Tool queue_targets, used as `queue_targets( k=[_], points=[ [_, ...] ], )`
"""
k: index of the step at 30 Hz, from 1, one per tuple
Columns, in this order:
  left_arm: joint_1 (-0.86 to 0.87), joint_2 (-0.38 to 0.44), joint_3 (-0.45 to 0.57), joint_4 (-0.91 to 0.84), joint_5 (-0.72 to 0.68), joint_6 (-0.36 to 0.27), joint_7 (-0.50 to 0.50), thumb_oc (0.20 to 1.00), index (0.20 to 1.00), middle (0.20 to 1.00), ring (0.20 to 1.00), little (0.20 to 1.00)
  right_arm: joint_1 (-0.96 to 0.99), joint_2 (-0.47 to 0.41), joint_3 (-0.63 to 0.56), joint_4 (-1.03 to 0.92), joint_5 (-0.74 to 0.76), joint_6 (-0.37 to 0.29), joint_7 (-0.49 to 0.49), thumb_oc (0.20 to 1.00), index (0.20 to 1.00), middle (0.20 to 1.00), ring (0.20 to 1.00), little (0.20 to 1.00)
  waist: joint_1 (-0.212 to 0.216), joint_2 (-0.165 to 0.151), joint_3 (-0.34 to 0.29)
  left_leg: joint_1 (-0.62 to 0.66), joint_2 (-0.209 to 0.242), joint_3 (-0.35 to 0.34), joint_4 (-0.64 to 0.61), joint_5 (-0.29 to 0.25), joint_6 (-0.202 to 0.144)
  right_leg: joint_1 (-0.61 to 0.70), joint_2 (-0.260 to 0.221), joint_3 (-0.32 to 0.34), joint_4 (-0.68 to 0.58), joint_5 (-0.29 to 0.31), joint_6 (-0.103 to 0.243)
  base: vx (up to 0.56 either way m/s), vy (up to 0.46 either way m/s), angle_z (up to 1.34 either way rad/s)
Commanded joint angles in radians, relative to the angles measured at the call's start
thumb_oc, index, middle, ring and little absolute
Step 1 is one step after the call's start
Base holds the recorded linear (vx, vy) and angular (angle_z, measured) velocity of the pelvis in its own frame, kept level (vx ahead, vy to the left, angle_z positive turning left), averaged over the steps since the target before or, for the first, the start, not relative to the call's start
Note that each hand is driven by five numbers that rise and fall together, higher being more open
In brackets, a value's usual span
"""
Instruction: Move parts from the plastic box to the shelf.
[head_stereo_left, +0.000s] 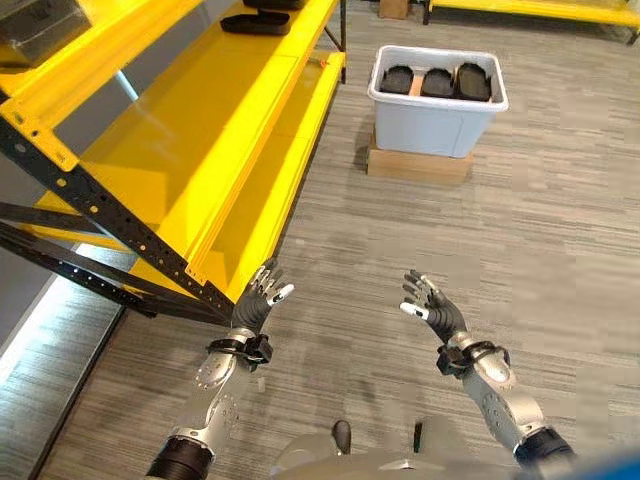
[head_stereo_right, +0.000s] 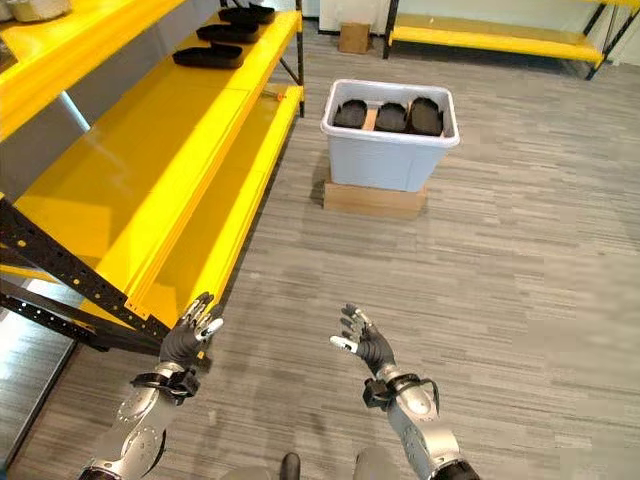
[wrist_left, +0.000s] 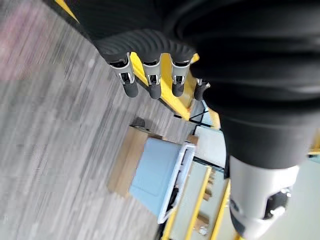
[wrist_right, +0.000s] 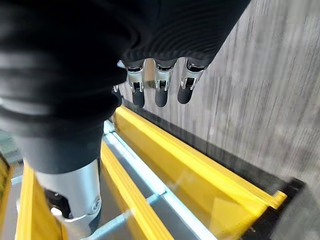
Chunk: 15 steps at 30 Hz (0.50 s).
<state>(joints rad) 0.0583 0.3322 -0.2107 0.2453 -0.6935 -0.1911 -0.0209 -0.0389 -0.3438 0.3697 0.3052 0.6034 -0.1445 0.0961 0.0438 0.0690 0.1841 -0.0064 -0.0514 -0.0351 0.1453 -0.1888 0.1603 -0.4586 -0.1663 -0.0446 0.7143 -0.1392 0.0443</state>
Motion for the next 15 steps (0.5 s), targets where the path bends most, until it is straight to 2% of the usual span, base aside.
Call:
queue_targets(
  k=[1,2,3,4,5,7,9,10,12,13,14,15],
  points=[
    [0.000,0.010,0.014,-0.067,0.010,-0.055,-0.009,1.000,1.000,1.000,1.000,1.000,-0.032,-0.001,-0.015,-0.014,-0.023,-0.046,-0.008,1.000,1.000,1.000,1.000,1.000,-0.041,-0.034,-0.018,-0.004,-0.003,-0.036,-0.086,0.125,-0.102,0.248,-0.032,-0.035,-0.532,0.193,0.072,0.44,-0.293,0.07],
    [0.006,0.004,0.022,-0.070,0.006,-0.058,-0.012,1.000,1.000,1.000,1.000,1.000,-0.039,-0.006,-0.022,-0.024,-0.045,-0.039,-0.014,1.000,1.000,1.000,1.000,1.000,-0.060,-0.046,-0.010,0.058,0.008,-0.049,-0.115,0.100,-0.123,0.213,-0.073,0.009,-0.665,0.315,0.119,0.51,-0.377,0.80],
    [0.000,-0.002,0.018,-0.054,0.012,-0.058,-0.013,1.000,1.000,1.000,1.000,1.000,-0.036,-0.005,-0.029,-0.026,-0.041,-0.037,-0.013,1.000,1.000,1.000,1.000,1.000,-0.057,-0.071,-0.019,0.082,0.014,-0.058,-0.108,0.065,-0.138,0.260,-0.063,0.010,-0.703,0.309,0.113,0.50,-0.389,0.90],
    [-0.005,-0.006,0.010,-0.050,0.022,-0.059,-0.017,1.000,1.000,1.000,1.000,1.000,-0.037,-0.008,-0.029,-0.025,-0.039,-0.038,-0.012,1.000,1.000,1.000,1.000,1.000,-0.058,-0.076,-0.034,0.086,0.025,-0.058,-0.110,0.057,-0.146,0.273,-0.059,0.006,-0.712,0.311,0.110,0.30,-0.283,1.19],
    [-0.015,-0.009,0.005,-0.049,0.024,-0.061,-0.011,1.000,1.000,1.000,1.000,1.000,-0.043,-0.015,-0.031,-0.023,-0.036,-0.041,-0.018,1.000,1.000,1.000,1.000,1.000,-0.061,-0.074,-0.042,0.078,0.038,-0.063,-0.096,0.052,-0.154,0.278,-0.047,-0.001,-0.688,0.304,0.104,0.27,-0.321,0.98],
    [-0.047,-0.027,-0.010,-0.036,0.000,-0.059,0.006,1.000,1.000,1.000,1.000,1.000,-0.066,-0.032,-0.052,-0.018,-0.034,-0.048,-0.033,1.000,1.000,1.000,1.000,1.000,-0.075,-0.065,-0.056,0.098,0.108,-0.073,-0.068,0.036,-0.184,0.282,0.000,-0.049,-0.612,0.236,0.071,0.30,-0.390,0.53],
    [-0.069,-0.029,-0.020,-0.026,-0.004,-0.059,0.015,1.000,1.000,1.000,1.000,1.000,-0.065,-0.037,-0.062,-0.016,-0.031,-0.052,-0.044,1.000,1.000,1.000,1.000,1.000,-0.090,-0.060,-0.056,0.096,0.142,-0.081,-0.046,0.046,-0.198,0.265,0.025,-0.056,-0.560,0.195,0.056,0.23,-0.300,-0.19],
    [-0.066,-0.032,-0.024,-0.031,-0.005,-0.057,0.013,1.000,1.000,1.000,1.000,1.000,-0.056,-0.046,-0.067,-0.017,-0.027,-0.056,-0.047,1.000,1.000,1.000,1.000,1.000,-0.096,-0.054,-0.056,0.084,0.166,-0.085,0.014,0.079,-0.210,0.266,0.051,-0.063,-0.537,0.165,0.034,0.24,-0.276,-0.27],
    [-0.063,-0.029,-0.024,-0.039,-0.011,-0.052,0.012,1.000,1.000,1.000,1.000,1.000,-0.049,-0.052,-0.068,-0.016,-0.024,-0.054,-0.045,1.000,1.000,1.000,1.000,1.000,-0.093,-0.055,-0.052,0.060,0.169,-0.096,0.102,0.133,-0.213,0.287,0.072,-0.058,-0.539,0.147,0.014,0.22,-0.244,-0.11],
    [-0.049,-0.027,-0.023,-0.052,-0.015,-0.048,0.004,1.000,1.000,1.000,1.000,1.000,-0.030,-0.059,-0.077,-0.021,-0.017,-0.056,-0.043,1.000,1.000,1.000,1.000,1.000,-0.087,-0.065,-0.043,-0.008,0.162,-0.107,0.270,0.225,-0.206,0.327,0.091,-0.049,-0.559,0.133,-0.018,0.23,-0.275,-0.28],
    [-0.039,-0.026,-0.020,-0.059,-0.019,-0.045,0.001,1.000,1.000,1.000,1.000,1.000,-0.016,-0.064,-0.084,-0.028,-0.015,-0.059,-0.041,1.000,1.000,1.000,1.000,1.000,-0.079,-0.079,-0.033,-0.048,0.151,-0.107,0.372,0.275,-0.200,0.355,0.096,-0.043,-0.571,0.127,-0.033,0.20,-0.268,-0.25],
    [-0.033,-0.023,-0.020,-0.063,-0.021,-0.041,-0.002,1.000,1.000,1.000,1.000,1.000,-0.009,-0.070,-0.088,-0.033,-0.015,-0.060,-0.042,1.000,1.000,1.000,1.000,1.000,-0.070,-0.089,-0.021,-0.091,0.130,-0.112,0.438,0.282,-0.194,0.376,0.096,-0.039,-0.580,0.122,-0.043,0.19,-0.239,-0.08]
  ],
)
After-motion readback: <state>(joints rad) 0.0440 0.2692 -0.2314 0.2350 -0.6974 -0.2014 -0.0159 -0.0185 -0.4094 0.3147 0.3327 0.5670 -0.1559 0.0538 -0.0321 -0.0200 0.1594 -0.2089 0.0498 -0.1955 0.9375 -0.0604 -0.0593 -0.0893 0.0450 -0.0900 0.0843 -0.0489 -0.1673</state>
